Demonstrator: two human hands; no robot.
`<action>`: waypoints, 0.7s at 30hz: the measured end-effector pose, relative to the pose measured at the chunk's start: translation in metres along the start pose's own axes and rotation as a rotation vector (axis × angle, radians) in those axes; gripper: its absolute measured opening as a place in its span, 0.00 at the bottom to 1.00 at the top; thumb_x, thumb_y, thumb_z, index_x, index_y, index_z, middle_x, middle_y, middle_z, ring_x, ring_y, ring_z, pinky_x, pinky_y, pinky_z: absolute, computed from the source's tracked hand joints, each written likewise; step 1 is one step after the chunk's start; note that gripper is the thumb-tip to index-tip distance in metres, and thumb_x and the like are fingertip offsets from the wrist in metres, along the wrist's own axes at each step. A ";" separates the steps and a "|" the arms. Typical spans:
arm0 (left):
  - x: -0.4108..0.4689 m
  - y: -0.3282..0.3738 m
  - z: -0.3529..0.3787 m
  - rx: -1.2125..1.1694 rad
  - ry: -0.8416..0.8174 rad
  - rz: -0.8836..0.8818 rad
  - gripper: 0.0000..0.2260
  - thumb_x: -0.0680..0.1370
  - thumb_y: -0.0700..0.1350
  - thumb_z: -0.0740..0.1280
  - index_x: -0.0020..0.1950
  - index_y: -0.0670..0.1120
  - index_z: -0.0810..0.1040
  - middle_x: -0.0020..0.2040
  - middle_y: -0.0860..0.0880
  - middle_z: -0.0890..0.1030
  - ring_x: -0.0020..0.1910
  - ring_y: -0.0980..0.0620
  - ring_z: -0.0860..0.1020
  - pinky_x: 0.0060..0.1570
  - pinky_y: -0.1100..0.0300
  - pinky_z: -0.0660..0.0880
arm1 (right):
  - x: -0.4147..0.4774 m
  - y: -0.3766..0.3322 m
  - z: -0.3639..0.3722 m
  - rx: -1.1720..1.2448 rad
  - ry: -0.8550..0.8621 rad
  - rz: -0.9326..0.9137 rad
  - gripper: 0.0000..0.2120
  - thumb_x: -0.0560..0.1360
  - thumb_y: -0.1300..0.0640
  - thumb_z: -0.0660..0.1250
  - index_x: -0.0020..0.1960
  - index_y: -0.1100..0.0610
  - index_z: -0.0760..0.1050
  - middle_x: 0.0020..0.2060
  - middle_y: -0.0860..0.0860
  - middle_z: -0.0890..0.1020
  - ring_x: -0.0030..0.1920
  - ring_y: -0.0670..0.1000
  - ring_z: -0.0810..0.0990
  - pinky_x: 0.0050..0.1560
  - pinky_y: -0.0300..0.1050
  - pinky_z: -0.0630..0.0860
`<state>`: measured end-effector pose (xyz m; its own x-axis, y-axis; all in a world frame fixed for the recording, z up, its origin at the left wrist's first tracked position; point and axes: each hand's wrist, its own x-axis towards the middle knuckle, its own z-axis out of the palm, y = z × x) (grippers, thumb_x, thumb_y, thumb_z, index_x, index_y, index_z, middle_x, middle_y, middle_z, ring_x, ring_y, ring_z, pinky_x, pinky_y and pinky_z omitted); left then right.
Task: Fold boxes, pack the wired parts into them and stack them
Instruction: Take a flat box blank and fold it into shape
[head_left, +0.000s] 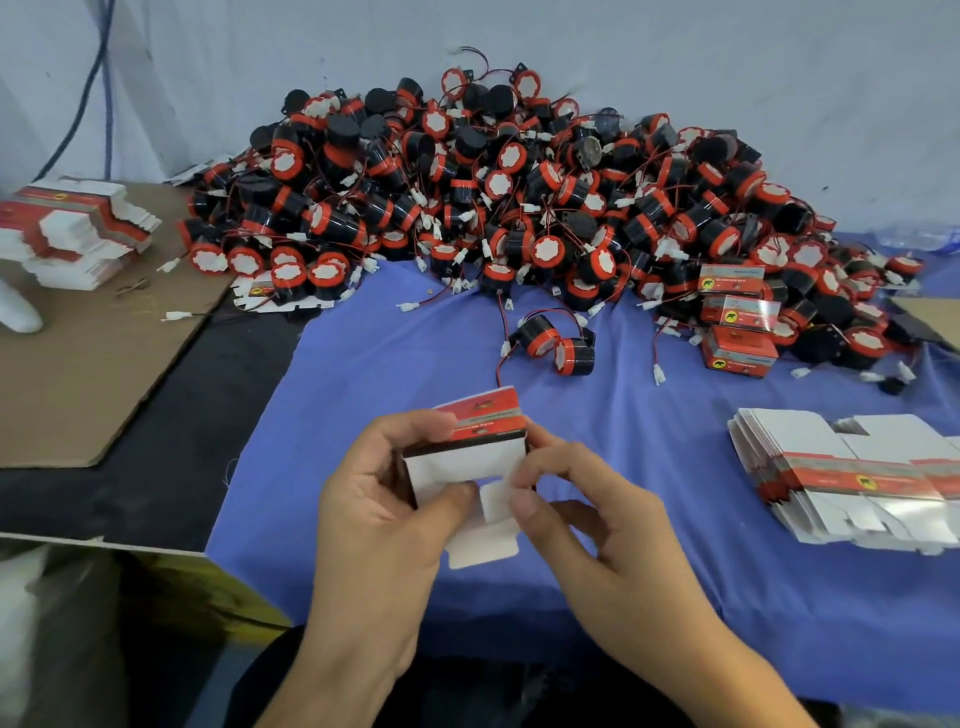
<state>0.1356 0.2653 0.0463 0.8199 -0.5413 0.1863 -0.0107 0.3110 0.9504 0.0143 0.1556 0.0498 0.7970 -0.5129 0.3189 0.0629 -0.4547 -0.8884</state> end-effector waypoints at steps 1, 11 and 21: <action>0.000 0.000 -0.002 -0.014 0.008 -0.021 0.27 0.69 0.21 0.70 0.49 0.55 0.83 0.46 0.47 0.86 0.47 0.48 0.85 0.39 0.59 0.82 | -0.002 0.001 -0.003 -0.015 -0.052 -0.002 0.08 0.80 0.45 0.67 0.56 0.45 0.79 0.69 0.38 0.75 0.54 0.40 0.81 0.47 0.39 0.80; -0.004 0.009 -0.002 -0.144 -0.231 -0.083 0.18 0.71 0.46 0.76 0.61 0.51 0.82 0.54 0.47 0.84 0.54 0.50 0.82 0.51 0.63 0.78 | -0.007 0.000 -0.001 0.267 0.179 0.056 0.16 0.72 0.49 0.75 0.58 0.49 0.78 0.59 0.49 0.81 0.62 0.52 0.80 0.49 0.42 0.80; -0.022 0.004 0.020 -0.031 -0.146 0.192 0.17 0.77 0.32 0.66 0.57 0.52 0.80 0.57 0.46 0.83 0.58 0.43 0.81 0.53 0.56 0.80 | -0.006 -0.013 0.018 0.401 0.333 0.192 0.17 0.70 0.63 0.70 0.56 0.49 0.80 0.48 0.50 0.84 0.52 0.50 0.81 0.48 0.38 0.79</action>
<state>0.1062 0.2626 0.0512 0.7128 -0.5764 0.3995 -0.1393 0.4419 0.8862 0.0192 0.1776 0.0533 0.5875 -0.7915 0.1684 0.2113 -0.0509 -0.9761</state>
